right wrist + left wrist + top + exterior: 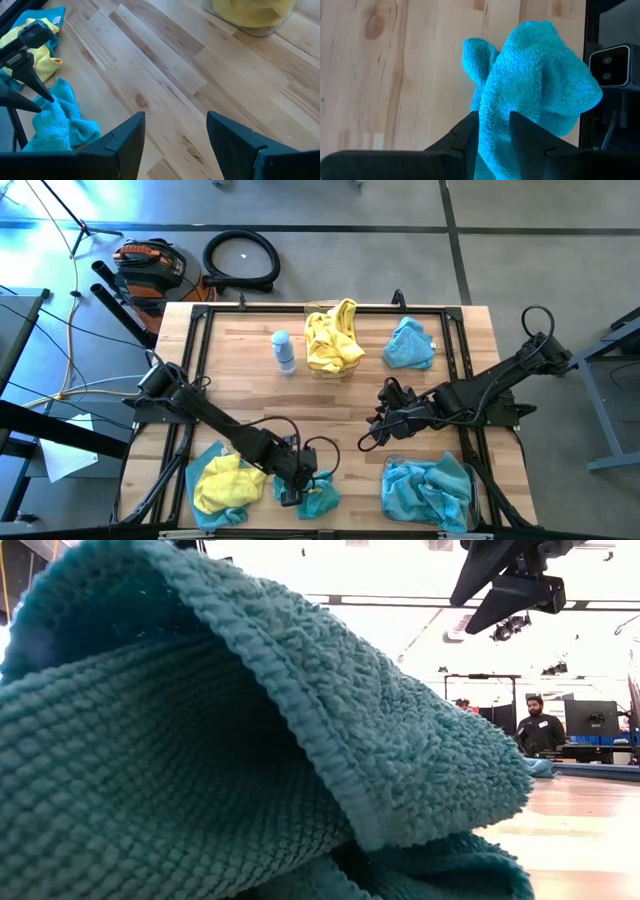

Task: Sort microfiber towel by color & place in baskets
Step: Put the blue towel into the bottom transparent bin

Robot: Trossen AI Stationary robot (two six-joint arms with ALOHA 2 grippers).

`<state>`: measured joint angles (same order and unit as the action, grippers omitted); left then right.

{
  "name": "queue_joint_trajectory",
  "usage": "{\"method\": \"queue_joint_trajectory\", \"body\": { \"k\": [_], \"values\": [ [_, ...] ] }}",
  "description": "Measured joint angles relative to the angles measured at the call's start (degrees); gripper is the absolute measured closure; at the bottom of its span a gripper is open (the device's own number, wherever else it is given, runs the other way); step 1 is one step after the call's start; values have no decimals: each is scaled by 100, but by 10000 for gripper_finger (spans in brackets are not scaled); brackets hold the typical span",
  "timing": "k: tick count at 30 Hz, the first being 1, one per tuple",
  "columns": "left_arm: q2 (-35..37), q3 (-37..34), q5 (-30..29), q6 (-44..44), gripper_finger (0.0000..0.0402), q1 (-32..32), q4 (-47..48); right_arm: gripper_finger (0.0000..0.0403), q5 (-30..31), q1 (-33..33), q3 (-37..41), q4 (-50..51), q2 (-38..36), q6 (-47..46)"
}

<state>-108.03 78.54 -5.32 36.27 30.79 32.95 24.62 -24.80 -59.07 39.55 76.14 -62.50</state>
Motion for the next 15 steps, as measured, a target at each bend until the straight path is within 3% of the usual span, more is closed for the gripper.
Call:
{"method": "queue_joint_trajectory", "body": {
  "k": [10,15],
  "values": [
    [-702,0,429,236,310,96,-439,195,2,0,0,0,2,-36],
    [-802,0,444,257,370,70,-319,195,2,0,0,-112,2,-43]
  ]
}}
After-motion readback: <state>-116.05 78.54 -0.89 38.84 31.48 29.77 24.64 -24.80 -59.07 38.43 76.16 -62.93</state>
